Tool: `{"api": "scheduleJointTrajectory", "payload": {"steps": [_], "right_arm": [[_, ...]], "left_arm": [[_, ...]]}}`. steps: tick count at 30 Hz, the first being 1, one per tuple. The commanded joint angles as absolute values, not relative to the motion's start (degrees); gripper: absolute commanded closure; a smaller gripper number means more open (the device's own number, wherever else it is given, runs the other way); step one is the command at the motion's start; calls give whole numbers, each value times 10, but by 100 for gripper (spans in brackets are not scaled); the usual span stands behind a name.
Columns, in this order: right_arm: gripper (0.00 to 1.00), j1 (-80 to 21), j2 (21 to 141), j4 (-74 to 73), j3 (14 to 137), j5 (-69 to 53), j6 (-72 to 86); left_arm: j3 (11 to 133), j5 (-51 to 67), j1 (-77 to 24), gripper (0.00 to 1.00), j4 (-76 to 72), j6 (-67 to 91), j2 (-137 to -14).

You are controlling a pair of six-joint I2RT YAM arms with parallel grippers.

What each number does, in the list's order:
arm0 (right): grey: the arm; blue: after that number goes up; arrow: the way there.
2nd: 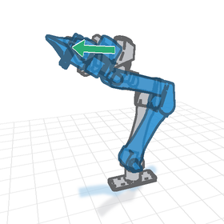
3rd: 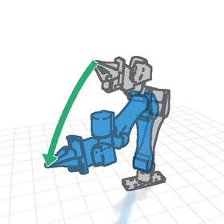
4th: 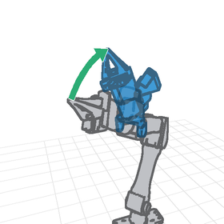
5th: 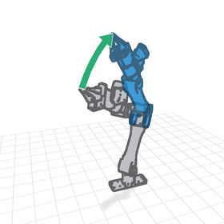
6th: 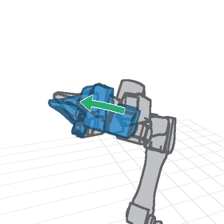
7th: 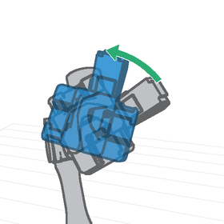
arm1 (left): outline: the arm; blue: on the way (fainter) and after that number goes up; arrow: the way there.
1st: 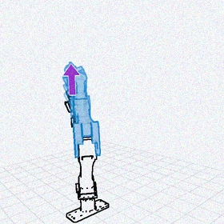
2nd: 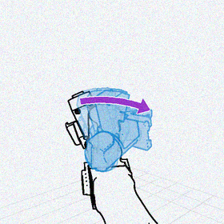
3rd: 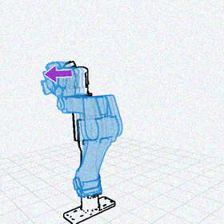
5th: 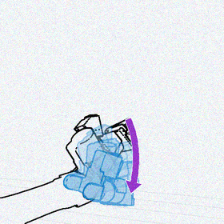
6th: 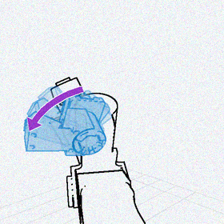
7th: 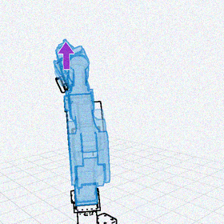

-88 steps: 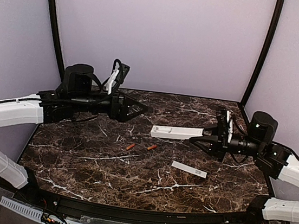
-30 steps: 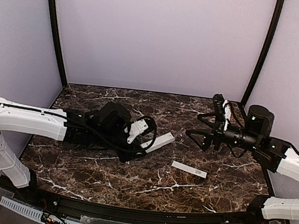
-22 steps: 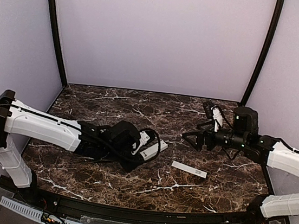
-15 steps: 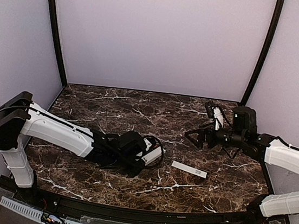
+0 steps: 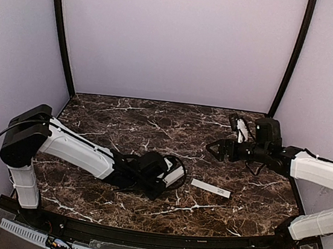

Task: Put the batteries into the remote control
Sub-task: Place the remote control without the battery cover at the center of the board.

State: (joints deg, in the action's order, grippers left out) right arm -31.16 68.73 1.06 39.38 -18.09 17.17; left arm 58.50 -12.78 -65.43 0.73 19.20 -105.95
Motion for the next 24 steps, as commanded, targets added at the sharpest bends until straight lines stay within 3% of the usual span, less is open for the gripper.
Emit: {"api": "scheduleJointTrajectory", "payload": {"steps": [1,9,18,24], "right_arm": [[1,-309,704,-15,425,-133,199],[1,-309,729,-15,434,-132,196],[1,-309,722,-33,451,-156,145],[1,-308,748,-45,466,-203,117]], "left_arm": [[602,-113,-656,80,-12,198,-1067],[615,-105,-656,74,-4,195,-1081],[640,-83,-655,30,47,170,-1038],[666,-34,-611,19,102,166,-956]]}}
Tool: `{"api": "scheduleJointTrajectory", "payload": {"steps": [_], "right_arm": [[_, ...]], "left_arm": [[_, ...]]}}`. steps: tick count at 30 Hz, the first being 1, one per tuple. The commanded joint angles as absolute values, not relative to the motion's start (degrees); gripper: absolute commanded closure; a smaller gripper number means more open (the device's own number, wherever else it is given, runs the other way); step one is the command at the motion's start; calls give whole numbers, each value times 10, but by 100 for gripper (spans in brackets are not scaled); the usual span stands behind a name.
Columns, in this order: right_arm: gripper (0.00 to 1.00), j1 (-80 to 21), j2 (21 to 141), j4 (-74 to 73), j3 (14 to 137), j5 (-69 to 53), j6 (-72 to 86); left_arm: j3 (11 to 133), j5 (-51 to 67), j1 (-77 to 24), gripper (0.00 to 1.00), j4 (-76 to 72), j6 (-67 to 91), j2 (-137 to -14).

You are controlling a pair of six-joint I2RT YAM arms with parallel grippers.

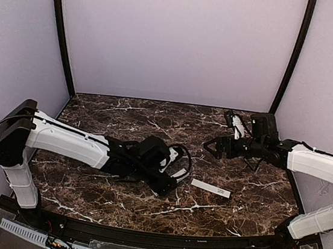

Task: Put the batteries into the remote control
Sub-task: Place the remote control without the battery cover at the center of the board, then pick up the battery from the center of the board.

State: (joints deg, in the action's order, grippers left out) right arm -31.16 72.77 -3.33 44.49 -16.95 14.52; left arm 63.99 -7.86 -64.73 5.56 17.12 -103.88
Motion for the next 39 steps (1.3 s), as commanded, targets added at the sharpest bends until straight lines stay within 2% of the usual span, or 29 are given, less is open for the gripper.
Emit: {"api": "scheduleJointTrajectory", "payload": {"steps": [1,4,8,12,18,24,32,39], "right_arm": [[1,-308,753,-45,467,-213,113],[1,-307,762,-40,465,-236,103],[1,-304,767,-39,465,-251,94],[1,-296,785,-41,470,-267,90],[1,-285,815,-45,477,-290,90],[1,-281,819,-40,474,-292,88],[1,-279,822,-38,467,-303,80],[1,-274,821,-36,463,-305,78]], "left_arm": [[664,-25,-600,16,105,168,-936],[647,-3,-547,11,113,166,-902],[645,7,-501,14,157,155,-876],[660,-13,-467,22,214,149,-888],[694,-13,-452,44,272,139,-950],[740,-6,-446,56,296,121,-1017],[775,51,-445,59,276,93,-1066],[847,26,-445,63,343,75,-1131]]}}
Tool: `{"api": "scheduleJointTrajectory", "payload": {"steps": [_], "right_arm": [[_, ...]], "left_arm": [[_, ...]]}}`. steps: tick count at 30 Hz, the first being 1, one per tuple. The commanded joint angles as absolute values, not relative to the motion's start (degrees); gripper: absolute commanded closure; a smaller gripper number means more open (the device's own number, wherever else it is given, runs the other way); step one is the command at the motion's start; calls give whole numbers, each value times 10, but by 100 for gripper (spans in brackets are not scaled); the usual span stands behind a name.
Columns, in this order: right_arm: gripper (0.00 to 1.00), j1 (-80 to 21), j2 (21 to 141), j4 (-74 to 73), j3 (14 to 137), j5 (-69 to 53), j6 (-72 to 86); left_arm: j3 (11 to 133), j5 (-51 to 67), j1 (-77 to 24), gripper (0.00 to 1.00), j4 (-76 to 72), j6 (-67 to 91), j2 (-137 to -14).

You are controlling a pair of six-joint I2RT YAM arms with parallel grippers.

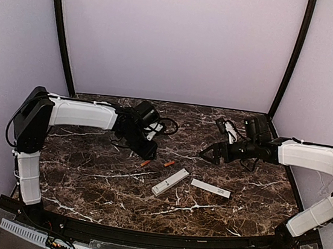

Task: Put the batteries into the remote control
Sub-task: Pick up the battery from the center of the board.

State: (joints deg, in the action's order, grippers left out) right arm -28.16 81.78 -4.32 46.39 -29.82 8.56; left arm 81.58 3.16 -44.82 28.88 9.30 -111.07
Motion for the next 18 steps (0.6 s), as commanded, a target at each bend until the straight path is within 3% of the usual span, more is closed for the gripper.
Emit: {"api": "scheduleJointTrajectory", "payload": {"steps": [1,18], "right_arm": [[1,-273,820,-36,462,-305,78],[3,-268,823,-26,454,-322,79]], "left_arm": [[850,23,-444,64,347,74,-1138],[879,-24,-445,74,382,59,-1186]]}}
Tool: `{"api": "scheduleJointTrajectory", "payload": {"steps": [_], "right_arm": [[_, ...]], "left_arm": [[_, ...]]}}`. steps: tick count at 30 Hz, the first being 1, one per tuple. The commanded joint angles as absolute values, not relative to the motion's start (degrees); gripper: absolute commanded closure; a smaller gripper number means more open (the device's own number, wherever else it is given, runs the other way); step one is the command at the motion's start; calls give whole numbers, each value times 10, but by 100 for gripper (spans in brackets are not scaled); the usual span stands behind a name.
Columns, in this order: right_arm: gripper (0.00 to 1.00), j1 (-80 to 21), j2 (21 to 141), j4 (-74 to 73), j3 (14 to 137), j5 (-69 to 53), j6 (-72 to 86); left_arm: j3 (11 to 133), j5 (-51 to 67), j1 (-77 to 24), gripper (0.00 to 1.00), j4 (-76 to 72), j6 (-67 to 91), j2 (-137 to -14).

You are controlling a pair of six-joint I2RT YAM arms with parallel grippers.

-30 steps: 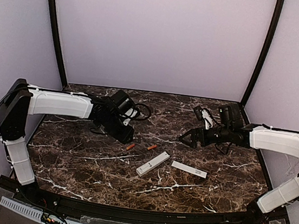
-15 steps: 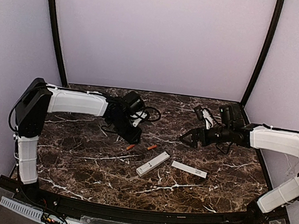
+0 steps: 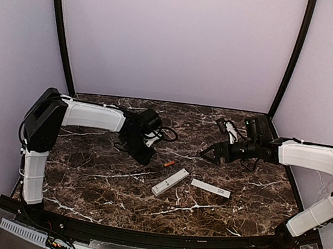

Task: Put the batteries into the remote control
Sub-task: Pick up the battery from the center of the board.

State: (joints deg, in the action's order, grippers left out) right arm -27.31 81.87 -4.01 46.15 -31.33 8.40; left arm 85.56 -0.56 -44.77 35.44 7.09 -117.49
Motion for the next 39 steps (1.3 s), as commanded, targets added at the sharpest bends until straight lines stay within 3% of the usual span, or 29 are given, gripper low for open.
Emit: {"api": "scheduleJointTrajectory", "payload": {"steps": [1,15,19,25,32,39], "right_arm": [[3,-267,822,-27,454,-322,80],[4,-259,821,-23,447,-330,78],[4,-258,820,-23,448,-330,77],[4,-255,820,-20,448,-337,79],[5,-251,837,-16,458,-348,82],[11,-247,873,-15,477,-369,91]], "left_arm": [[884,-26,-445,74,386,57,-1193],[903,-23,-445,87,418,47,-1219],[897,-9,-445,97,416,43,-1204],[841,26,-445,100,342,11,-1088],[632,127,-451,100,94,-71,-884],[527,99,-518,100,2,-185,-772]]}}
